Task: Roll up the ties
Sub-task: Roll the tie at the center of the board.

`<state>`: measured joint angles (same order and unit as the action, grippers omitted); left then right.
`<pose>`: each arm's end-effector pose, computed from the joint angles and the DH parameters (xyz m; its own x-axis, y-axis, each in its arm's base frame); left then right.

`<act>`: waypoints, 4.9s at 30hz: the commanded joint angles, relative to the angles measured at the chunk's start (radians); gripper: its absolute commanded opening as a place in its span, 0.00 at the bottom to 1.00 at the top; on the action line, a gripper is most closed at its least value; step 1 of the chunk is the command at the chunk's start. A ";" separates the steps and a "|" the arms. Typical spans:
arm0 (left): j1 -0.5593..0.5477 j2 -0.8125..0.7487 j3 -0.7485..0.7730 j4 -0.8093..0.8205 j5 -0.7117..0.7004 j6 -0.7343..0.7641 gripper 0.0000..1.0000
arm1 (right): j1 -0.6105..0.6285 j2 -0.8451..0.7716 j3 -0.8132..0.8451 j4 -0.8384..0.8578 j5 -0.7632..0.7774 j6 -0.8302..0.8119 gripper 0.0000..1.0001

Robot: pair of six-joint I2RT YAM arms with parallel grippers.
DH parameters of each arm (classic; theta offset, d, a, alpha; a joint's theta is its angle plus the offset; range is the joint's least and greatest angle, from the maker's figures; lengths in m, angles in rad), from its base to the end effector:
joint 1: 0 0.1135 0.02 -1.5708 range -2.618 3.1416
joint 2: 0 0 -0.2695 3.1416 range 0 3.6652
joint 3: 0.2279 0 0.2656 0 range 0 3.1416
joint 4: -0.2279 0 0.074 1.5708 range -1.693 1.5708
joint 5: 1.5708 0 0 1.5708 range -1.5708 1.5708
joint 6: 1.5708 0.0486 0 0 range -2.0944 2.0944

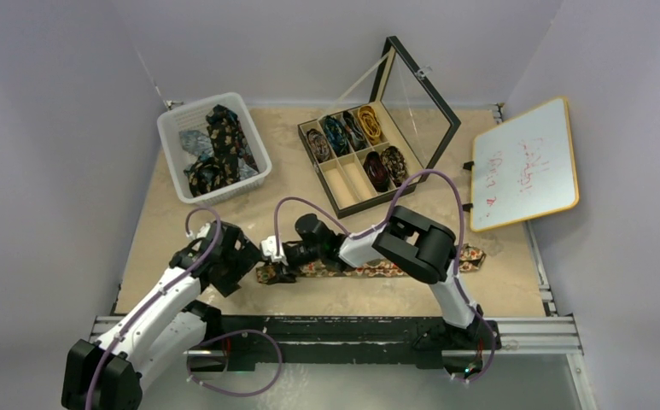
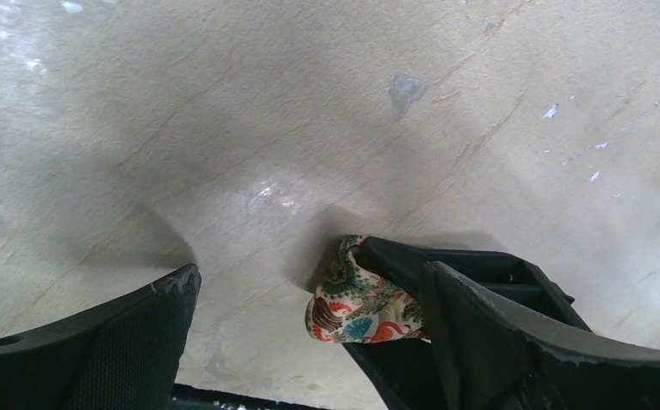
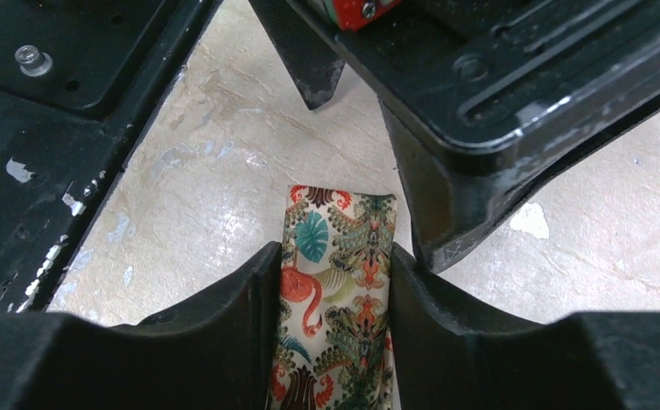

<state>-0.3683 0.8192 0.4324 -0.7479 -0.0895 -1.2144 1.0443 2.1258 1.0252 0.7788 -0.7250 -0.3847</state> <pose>0.1415 -0.0499 0.1574 -0.5981 -0.7697 -0.2233 -0.6797 0.6348 -0.3676 0.1920 0.3944 0.1042 0.2142 -0.1905 -0.9580 -0.9525 -0.2581 -0.1616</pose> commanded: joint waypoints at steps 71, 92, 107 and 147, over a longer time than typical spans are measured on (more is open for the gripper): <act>0.005 -0.080 -0.154 0.297 0.153 0.164 0.41 | -0.047 -0.232 -0.182 -0.320 0.543 1.227 0.10; -0.010 -0.046 -0.059 0.272 0.098 0.269 0.00 | -0.051 -0.283 -0.090 -0.405 0.529 1.189 0.20; -0.040 -0.004 0.038 0.216 0.064 0.296 0.00 | -0.050 -0.209 -0.038 -0.392 0.510 1.198 0.06; -0.539 0.408 0.311 0.240 -0.254 0.230 0.00 | -0.180 -0.530 -0.294 -0.402 0.619 1.264 0.12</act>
<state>-0.8917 1.1973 0.7010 -0.5602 -0.3340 -1.0279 0.8772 1.6718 0.7849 0.4084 -0.1978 0.8719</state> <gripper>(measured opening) 0.031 0.104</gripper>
